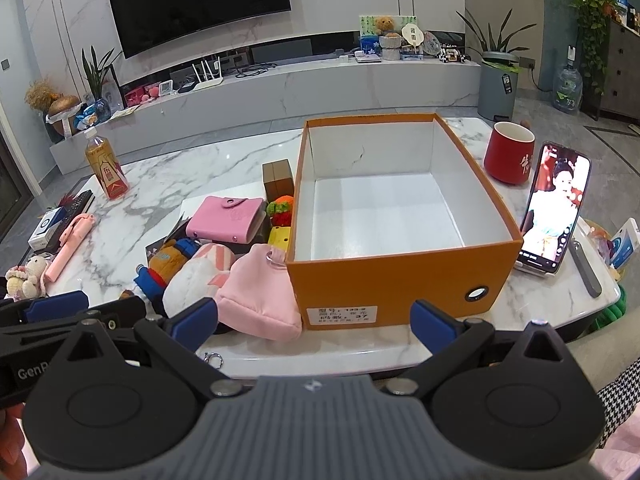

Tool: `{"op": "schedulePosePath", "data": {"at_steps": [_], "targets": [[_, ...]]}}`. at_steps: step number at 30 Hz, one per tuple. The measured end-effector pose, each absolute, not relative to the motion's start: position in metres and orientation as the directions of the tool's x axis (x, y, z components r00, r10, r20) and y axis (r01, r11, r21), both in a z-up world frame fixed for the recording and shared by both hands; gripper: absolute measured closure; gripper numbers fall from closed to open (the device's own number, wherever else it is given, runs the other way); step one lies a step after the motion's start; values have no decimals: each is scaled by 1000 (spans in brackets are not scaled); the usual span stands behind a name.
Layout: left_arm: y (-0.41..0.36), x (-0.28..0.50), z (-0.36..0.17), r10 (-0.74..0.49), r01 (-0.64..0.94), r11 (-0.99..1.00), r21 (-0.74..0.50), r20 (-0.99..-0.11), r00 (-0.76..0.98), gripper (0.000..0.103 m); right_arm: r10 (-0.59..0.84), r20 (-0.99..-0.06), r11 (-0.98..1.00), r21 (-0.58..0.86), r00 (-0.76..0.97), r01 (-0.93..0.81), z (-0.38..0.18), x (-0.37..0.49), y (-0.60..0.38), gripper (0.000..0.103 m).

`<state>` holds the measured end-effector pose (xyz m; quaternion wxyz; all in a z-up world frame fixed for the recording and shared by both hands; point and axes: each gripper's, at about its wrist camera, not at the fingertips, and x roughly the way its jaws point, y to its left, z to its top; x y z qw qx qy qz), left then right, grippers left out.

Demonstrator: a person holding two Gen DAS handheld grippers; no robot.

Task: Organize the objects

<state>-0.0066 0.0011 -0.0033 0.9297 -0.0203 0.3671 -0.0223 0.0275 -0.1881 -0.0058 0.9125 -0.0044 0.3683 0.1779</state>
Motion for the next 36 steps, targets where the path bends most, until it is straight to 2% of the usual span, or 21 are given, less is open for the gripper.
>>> {"op": "schedulePosePath", "data": {"at_steps": [30,36], "targets": [[7,3,-13,-65,27,997,-66,-696,715,32,318,-694,935,119,646,-333,-12,37,-179,1],[17,13,-17,-119,48,992,-120,-703,701,37,340,-714,924,131,612,-360,-16,47,-172,1]]}}
